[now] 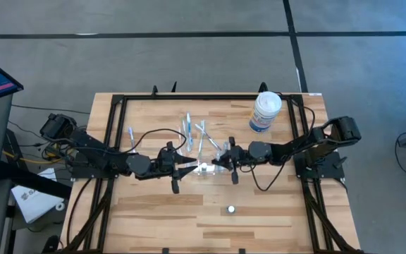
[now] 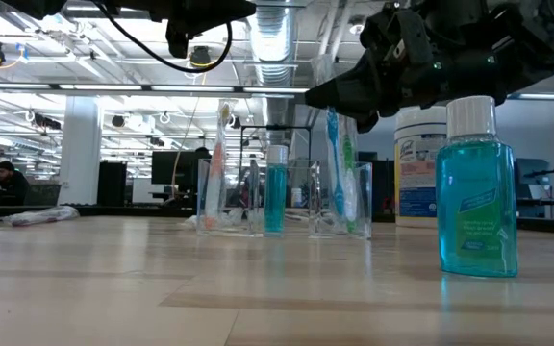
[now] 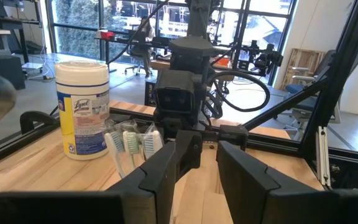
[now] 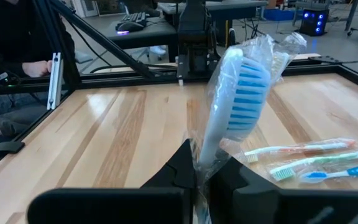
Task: Pick & Place toothbrushing station
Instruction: Put the left blue toothbrush into the transparent organizer, then put the left purple toothbrush into the transparent organizer
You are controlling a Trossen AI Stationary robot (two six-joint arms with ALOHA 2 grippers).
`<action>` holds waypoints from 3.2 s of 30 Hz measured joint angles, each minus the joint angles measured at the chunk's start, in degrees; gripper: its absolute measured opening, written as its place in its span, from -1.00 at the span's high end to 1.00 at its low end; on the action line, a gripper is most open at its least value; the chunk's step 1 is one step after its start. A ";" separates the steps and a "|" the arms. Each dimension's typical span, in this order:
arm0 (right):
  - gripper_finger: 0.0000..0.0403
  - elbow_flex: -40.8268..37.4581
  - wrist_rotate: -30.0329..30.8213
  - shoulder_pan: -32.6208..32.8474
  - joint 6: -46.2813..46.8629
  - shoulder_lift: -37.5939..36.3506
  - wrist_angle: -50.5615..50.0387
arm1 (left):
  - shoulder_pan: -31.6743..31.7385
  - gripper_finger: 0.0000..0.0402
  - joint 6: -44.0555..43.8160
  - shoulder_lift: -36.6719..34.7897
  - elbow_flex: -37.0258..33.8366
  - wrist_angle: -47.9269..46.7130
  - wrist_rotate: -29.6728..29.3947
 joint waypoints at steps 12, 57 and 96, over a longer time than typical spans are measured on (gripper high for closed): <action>0.97 0.00 -0.02 0.07 0.01 -0.02 -0.86 | -0.02 0.43 -0.01 0.00 0.00 -0.08 0.02; 0.42 -0.02 -0.26 -0.13 -0.16 5.38 1.34 | -0.02 0.43 -0.01 0.02 0.02 -0.08 -0.02; 0.12 -0.04 -0.24 -1.29 -2.15 -18.64 -15.17 | -0.07 0.44 -4.70 -2.32 0.06 -4.21 -2.32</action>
